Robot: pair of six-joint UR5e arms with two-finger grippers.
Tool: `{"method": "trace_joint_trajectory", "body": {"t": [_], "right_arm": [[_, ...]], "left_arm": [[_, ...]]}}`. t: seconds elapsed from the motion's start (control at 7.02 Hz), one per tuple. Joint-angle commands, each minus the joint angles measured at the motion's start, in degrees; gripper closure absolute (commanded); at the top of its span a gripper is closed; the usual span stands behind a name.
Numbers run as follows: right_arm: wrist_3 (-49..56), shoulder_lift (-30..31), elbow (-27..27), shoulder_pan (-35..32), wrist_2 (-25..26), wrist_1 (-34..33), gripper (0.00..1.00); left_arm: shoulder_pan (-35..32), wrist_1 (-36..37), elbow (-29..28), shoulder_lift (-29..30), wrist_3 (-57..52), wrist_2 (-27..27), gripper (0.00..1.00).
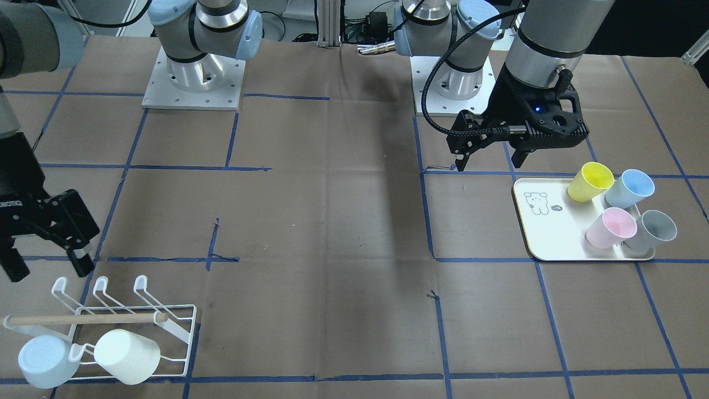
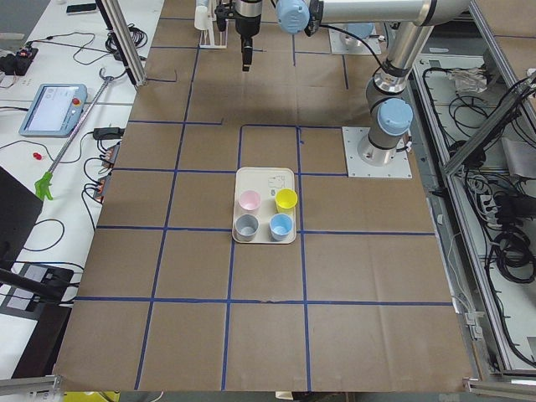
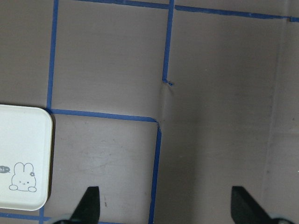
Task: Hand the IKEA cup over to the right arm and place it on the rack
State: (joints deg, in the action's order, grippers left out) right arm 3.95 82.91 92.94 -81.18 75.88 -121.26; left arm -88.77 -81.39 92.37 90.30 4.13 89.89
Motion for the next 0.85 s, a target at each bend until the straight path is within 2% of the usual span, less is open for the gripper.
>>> {"method": "trace_joint_trajectory", "body": {"t": [0.0, 0.14, 0.28, 0.43, 0.57, 0.71], "right_arm": [[-0.1, 3.2, -5.4, -3.5, 1.5, 22.9, 0.00], [0.0, 3.5, -7.5, -3.8, 2.2, 30.3, 0.00], [0.0, 3.6, -7.9, -5.2, 6.6, 37.5, 0.00], [-0.7, 4.9, -8.3, -7.0, 13.6, 39.0, 0.00], [-1.0, 5.4, -8.3, -8.5, 16.0, 38.7, 0.00], [-4.4, 5.7, -7.6, -9.4, 16.1, 37.9, 0.00]], "left_arm": [[0.0, 0.0, 0.0, -0.1, 0.0, 0.0, 0.00], [0.0, -0.1, 0.0, -0.1, 0.0, 0.0, 0.00], [0.0, -0.2, 0.0, 0.0, 0.0, 0.0, 0.00], [0.0, -0.2, 0.2, 0.1, 0.0, 0.0, 0.00], [0.0, -0.2, 0.3, 0.2, 0.0, 0.1, 0.00], [0.0, -0.2, 0.4, 0.4, 0.0, 0.1, 0.00]]}}
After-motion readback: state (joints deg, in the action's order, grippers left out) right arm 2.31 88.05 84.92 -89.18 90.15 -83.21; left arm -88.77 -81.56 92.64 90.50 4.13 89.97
